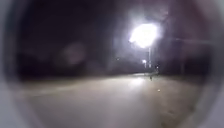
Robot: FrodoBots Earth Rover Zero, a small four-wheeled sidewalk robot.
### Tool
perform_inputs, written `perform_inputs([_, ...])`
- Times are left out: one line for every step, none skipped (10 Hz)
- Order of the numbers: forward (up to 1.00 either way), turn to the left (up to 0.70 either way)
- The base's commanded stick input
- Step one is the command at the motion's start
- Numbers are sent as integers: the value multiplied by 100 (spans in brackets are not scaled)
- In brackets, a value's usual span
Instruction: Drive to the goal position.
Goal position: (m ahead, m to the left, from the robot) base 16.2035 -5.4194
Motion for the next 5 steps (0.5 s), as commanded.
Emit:
perform_inputs([100, -1])
perform_inputs([100, -7])
perform_inputs([100, -36])
perform_inputs([100, -40])
perform_inputs([100, -40])
